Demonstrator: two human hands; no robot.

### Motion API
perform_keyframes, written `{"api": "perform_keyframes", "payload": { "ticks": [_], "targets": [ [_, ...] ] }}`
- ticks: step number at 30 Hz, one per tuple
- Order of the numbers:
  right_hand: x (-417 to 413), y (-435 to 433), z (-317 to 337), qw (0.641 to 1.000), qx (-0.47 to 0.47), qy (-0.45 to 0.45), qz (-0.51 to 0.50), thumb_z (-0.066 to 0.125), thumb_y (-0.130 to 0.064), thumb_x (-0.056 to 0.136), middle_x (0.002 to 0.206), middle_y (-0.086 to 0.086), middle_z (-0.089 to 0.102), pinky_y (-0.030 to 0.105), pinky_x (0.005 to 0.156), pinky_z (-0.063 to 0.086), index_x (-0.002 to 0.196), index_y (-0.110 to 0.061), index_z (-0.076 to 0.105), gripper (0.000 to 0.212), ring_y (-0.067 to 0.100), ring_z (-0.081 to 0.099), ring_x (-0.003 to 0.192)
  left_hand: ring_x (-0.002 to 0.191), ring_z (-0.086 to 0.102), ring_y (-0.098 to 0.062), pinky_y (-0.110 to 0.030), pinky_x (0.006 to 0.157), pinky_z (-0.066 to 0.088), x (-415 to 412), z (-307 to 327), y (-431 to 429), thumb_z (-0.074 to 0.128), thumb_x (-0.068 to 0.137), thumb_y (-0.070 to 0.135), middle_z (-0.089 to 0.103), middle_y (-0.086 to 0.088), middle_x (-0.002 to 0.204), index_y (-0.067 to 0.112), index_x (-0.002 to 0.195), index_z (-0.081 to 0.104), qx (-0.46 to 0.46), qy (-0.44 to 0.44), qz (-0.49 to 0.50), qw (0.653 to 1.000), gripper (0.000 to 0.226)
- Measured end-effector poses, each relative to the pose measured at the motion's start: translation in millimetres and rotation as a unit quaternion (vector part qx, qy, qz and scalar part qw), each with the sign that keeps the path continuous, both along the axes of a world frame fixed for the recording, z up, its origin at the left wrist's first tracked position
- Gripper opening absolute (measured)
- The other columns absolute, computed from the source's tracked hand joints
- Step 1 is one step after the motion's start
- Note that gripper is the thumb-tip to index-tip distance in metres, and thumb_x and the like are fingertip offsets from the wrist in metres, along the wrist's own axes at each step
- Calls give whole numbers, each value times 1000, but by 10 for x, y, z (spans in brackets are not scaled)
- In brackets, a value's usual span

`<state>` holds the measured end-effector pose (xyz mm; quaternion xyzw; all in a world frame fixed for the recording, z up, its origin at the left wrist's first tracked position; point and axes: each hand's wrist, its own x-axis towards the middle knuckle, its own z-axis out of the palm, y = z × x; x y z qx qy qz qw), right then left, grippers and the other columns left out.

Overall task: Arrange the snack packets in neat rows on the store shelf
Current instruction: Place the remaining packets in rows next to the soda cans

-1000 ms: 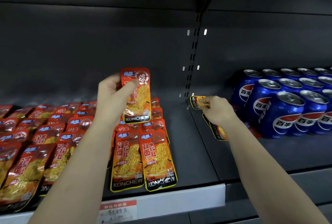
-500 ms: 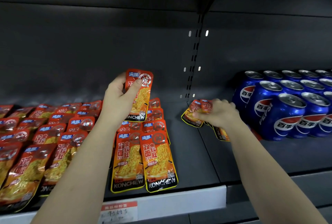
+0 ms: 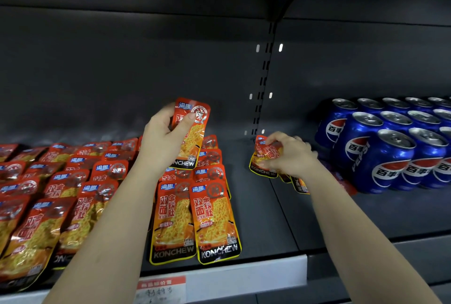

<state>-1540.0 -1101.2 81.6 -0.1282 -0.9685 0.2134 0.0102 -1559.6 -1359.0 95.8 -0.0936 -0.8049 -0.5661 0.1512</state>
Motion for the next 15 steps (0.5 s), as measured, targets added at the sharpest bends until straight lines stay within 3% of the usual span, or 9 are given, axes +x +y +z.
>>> {"api": "perform_keyframes", "payload": {
  "ticks": [4, 8, 10, 13, 15],
  "targets": [
    [-48, 84, -42, 999, -40, 18, 4, 78, -39, 77, 129, 2, 50, 48, 109, 32, 125, -37, 51, 55, 28, 46, 127, 95, 69, -11, -42, 84, 58, 7, 9, -11, 56, 92, 46, 69, 10, 106, 30, 118, 58, 2, -1, 3, 1000, 30],
    [-77, 111, -62, 990, -139, 29, 16, 82, -12, 75, 138, 7, 51, 44, 106, 42, 147, -23, 36, 86, 27, 49, 127, 97, 68, -14, -44, 85, 57, -1, 9, -23, 56, 91, 49, 69, 9, 108, 29, 120, 57, -10, 2, 8, 1000, 35],
    [-81, 100, -42, 985, -166, 47, 20, 85, -6, 70, 136, 8, 53, 40, 102, 46, 148, -17, 34, 94, 27, 52, 124, 99, 68, -15, -44, 86, 57, -1, 8, -26, 55, 91, 50, 68, 8, 110, 28, 121, 57, -19, 5, 10, 1000, 37],
    [-76, 111, -3, 983, -148, 105, 38, 87, -9, 67, 116, 2, 66, 33, 88, 52, 133, -14, 54, 74, 20, 62, 107, 97, 68, -14, -44, 85, 57, 3, 8, -36, 55, 91, 49, 69, 8, 109, 28, 121, 58, -29, 11, 18, 999, 36],
    [-54, 115, 15, 975, -153, 148, 61, 83, -13, 74, 108, -1, 68, 32, 84, 53, 124, -16, 58, 56, 17, 65, 99, 96, 68, -13, -43, 84, 58, 10, 11, -40, 57, 91, 47, 69, 8, 106, 27, 118, 60, -43, 23, 28, 998, 34]
  ]
}}
